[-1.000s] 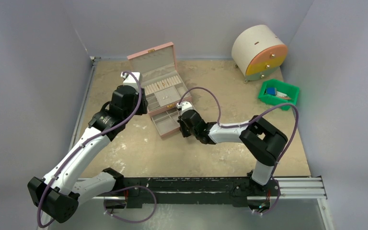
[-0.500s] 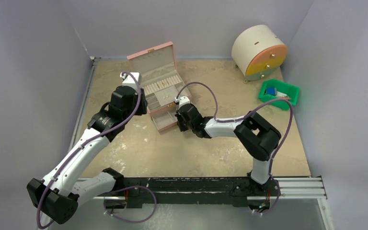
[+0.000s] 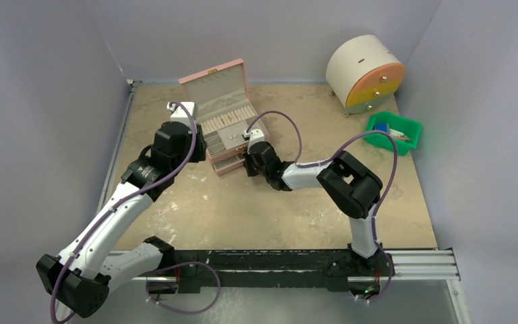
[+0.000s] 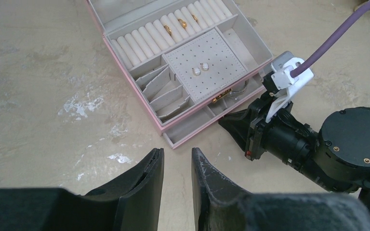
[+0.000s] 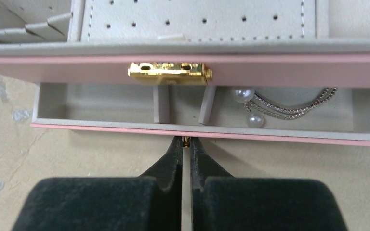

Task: Organize the mixed jewelry

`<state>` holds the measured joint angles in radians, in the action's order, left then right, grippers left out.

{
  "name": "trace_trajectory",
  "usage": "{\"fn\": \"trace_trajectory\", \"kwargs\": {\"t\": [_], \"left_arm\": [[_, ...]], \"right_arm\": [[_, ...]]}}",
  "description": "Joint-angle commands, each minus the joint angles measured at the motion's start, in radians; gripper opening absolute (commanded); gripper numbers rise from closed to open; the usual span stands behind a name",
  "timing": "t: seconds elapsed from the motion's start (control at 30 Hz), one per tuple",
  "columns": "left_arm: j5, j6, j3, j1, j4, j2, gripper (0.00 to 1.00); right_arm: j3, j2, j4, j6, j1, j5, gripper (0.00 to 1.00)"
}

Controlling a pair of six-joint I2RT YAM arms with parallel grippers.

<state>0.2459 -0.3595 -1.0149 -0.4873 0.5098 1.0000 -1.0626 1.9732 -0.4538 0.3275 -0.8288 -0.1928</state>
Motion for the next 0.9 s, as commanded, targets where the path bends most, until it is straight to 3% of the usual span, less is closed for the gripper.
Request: {"fn": "trace_trajectory", "kwargs": {"t": [0.0, 0.23, 0.3, 0.5, 0.87], "left_arm": [[0.016, -0.018, 0.009, 0.0, -0.053, -0.029, 0.27], [0.016, -0.018, 0.009, 0.0, -0.053, -0.027, 0.26], [0.018, -0.017, 0.009, 0.0, -0.053, -0.026, 0.27], [0.02, -0.016, 0.011, 0.0, -0.052, -0.023, 0.27], [0.021, -0.016, 0.01, 0.0, -0.052, -0.027, 0.26]], "right_arm": [[-0.038, 0.025, -0.212, -0.037, 0.007, -0.048, 0.0], [-0.006, 0.074, -0.395, -0.061, 0.007, -0.089, 0.0], [-0.001, 0.083, -0.441, -0.064, 0.007, -0.108, 0.11], [-0.016, 0.102, -0.483, -0.064, 0.007, -0.132, 0.28], [0.027, 0.1, -0.537, -0.042, 0.007, -0.099, 0.31]]}}
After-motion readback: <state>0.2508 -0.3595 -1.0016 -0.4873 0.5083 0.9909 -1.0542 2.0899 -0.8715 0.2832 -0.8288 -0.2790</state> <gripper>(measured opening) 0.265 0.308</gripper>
